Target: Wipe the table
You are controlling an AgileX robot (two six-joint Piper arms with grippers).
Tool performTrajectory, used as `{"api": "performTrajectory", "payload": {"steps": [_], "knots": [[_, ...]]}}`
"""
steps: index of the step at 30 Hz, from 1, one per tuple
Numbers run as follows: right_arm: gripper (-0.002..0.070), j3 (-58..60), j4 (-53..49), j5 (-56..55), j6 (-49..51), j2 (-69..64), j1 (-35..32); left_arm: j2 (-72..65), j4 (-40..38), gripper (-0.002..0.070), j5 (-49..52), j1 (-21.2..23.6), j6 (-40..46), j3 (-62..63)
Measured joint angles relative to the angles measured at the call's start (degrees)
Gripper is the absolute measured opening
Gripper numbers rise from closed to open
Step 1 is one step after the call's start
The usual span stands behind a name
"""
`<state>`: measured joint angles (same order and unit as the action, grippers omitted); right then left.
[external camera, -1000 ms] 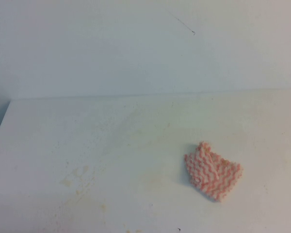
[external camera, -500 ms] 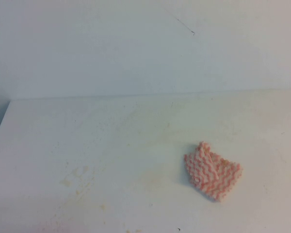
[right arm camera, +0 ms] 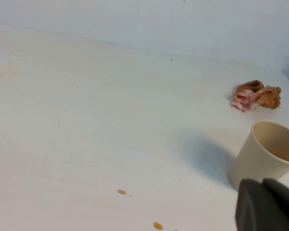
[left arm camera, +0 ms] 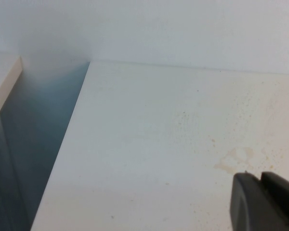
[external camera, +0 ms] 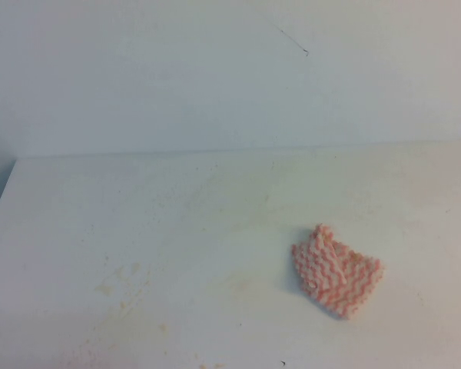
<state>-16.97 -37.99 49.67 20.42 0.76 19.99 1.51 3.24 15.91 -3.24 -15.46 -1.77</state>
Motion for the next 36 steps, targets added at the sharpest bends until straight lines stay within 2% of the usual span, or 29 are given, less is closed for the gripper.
{"api": "performTrajectory", "payload": {"steps": [31, 36], "knots": [[-0.0002, 0.55, -0.13, 2.05, 0.0, 0.01, -0.78, 0.0, 0.0, 0.0, 0.0, 0.0, 0.0, 0.0], [-0.0002, 1.68, -0.13, -3.67, 0.0, 0.01, -0.78, 0.0, 0.0, 0.0, 0.0, 0.0, 0.0, 0.0]]}}
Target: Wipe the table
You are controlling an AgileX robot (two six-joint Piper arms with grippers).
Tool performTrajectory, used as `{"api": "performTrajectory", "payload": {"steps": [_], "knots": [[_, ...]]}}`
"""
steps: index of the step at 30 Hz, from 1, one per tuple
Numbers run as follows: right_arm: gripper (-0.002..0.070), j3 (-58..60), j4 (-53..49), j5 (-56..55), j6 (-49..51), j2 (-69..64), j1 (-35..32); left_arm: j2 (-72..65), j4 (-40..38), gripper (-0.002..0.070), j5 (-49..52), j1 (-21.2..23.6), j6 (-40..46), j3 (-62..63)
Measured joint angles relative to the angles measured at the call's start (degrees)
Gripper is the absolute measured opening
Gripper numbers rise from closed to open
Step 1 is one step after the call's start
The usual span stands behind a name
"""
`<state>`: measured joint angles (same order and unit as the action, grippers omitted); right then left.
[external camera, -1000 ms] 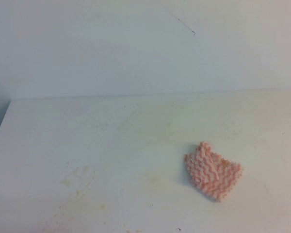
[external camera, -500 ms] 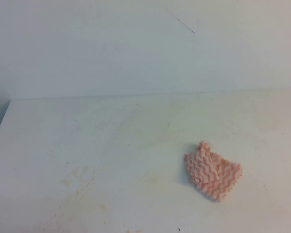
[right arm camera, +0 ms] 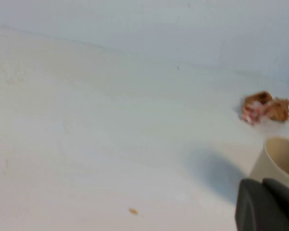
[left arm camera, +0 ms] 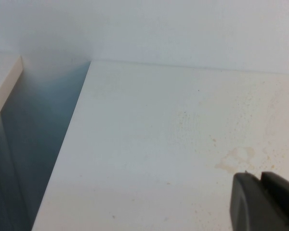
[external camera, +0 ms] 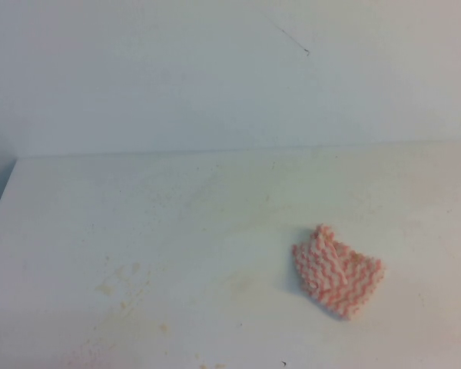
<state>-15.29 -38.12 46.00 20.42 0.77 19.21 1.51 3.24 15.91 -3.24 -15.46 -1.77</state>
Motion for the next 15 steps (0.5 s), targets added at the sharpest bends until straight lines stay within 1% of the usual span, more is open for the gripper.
{"api": "performTrajectory", "payload": {"steps": [2, 6, 9, 12, 15], "knots": [[-0.0002, 0.03, 0.0, -5.12, 1.25, 0.0, 0.0, 0.0, 0.0, 0.0, 0.0, 0.0, 0.0, 0.0], [-0.0002, 0.13, 0.88, -19.03, 8.85, 0.0, 0.0, 0.0, 0.0, 0.0, 0.0, 0.0, 0.0, 0.0], [-0.0002, 0.13, 1.01, -28.66, 12.03, -0.64, 0.0, 0.0, 0.0, 0.0, 0.0, 0.0, 0.0, 0.0], [-0.0002, 0.55, 1.01, -33.02, 13.11, -1.52, 0.0, 0.0, 0.0, 0.0, 0.0, 0.0, 0.0, 0.0], [-0.0002, 2.45, 1.01, -33.98, 14.85, -1.76, 0.0, 0.0, 0.0, 0.0, 0.0, 0.0, 0.0, 0.0]]}}
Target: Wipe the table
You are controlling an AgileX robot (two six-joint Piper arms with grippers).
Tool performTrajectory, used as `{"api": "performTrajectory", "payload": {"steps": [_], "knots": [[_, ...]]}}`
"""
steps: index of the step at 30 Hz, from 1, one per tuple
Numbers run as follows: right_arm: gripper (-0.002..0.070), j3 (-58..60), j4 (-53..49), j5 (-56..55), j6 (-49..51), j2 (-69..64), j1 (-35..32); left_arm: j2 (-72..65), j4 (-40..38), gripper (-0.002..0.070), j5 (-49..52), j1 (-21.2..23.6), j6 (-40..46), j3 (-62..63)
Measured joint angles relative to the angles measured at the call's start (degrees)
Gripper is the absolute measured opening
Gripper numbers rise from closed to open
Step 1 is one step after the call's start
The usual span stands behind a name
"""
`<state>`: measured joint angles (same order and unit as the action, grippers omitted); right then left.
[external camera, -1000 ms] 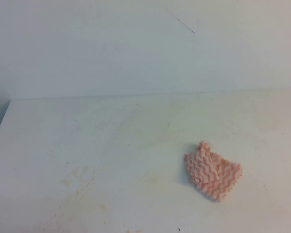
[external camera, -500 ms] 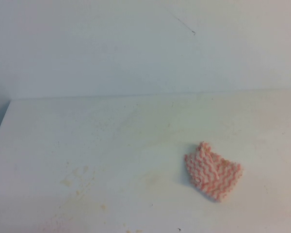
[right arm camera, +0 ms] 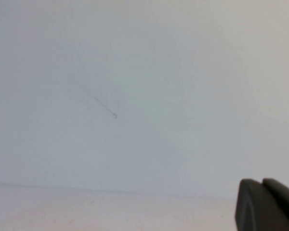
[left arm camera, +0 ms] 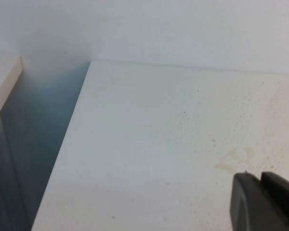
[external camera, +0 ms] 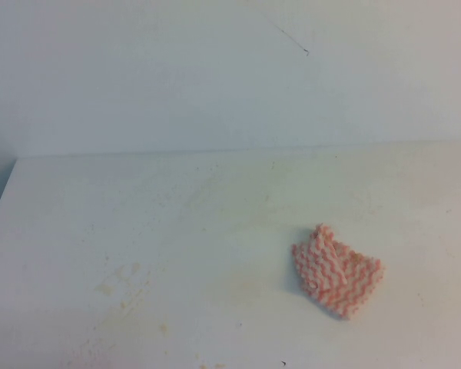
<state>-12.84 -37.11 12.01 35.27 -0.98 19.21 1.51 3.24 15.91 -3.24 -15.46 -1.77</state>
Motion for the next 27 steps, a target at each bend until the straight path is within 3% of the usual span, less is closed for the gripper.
{"api": "performTrajectory", "payload": {"steps": [12, 27], "knots": [[-0.0002, 13.27, -0.69, -0.13, 0.67, -0.02, 0.0, 0.0, 0.0, 0.0, 0.0, 0.0, 0.0, 0.0], [-0.0002, 14.55, -0.89, 4.26, 0.67, -0.02, 0.0, 0.0, 0.0, 0.0, 0.0, 0.0, 0.0, 0.0]]}}
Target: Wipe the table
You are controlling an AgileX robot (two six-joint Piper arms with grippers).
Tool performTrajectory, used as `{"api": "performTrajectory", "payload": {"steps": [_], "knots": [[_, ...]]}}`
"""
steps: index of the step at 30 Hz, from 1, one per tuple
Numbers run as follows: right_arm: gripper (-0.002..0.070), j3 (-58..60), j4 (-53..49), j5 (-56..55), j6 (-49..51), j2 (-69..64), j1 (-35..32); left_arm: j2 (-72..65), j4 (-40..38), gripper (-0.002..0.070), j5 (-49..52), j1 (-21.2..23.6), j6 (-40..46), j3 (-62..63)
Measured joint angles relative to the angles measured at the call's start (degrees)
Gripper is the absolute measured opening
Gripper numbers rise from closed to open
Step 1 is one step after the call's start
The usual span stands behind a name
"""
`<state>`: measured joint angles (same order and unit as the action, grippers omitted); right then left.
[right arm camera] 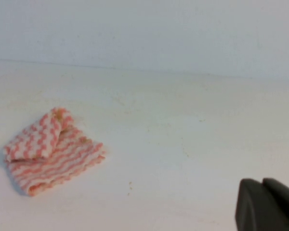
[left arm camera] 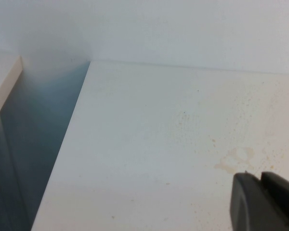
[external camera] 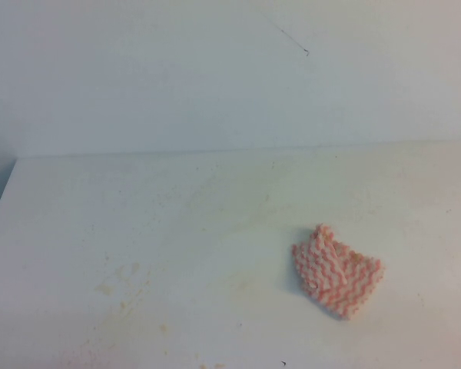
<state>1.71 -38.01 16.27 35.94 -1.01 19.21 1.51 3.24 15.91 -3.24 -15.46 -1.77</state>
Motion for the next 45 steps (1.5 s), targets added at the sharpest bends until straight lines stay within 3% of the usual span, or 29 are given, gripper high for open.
{"api": "performTrajectory", "payload": {"steps": [6, 19, 38, 45], "knots": [[-0.0002, 0.0, 0.0, 0.27, 0.0, 1.12, -0.84, 0.0, 0.1, 0.0, 0.0, 0.0, 0.0, 0.0], [-0.0002, 0.0, -0.13, 0.8, 0.0, 1.65, -12.69, 0.0, 0.13, 0.0, 0.0, 0.0, 0.0, 0.0], [-0.0002, 0.0, 0.52, 0.84, -0.12, 1.65, -13.03, 0.0, 0.13, 0.0, 0.0, 0.0, 0.0, 0.0], [-0.0002, 0.0, 10.25, 2.49, -14.63, 1.65, -13.03, 0.0, 0.13, 0.0, 0.0, 0.0, 0.0, 0.0]]}}
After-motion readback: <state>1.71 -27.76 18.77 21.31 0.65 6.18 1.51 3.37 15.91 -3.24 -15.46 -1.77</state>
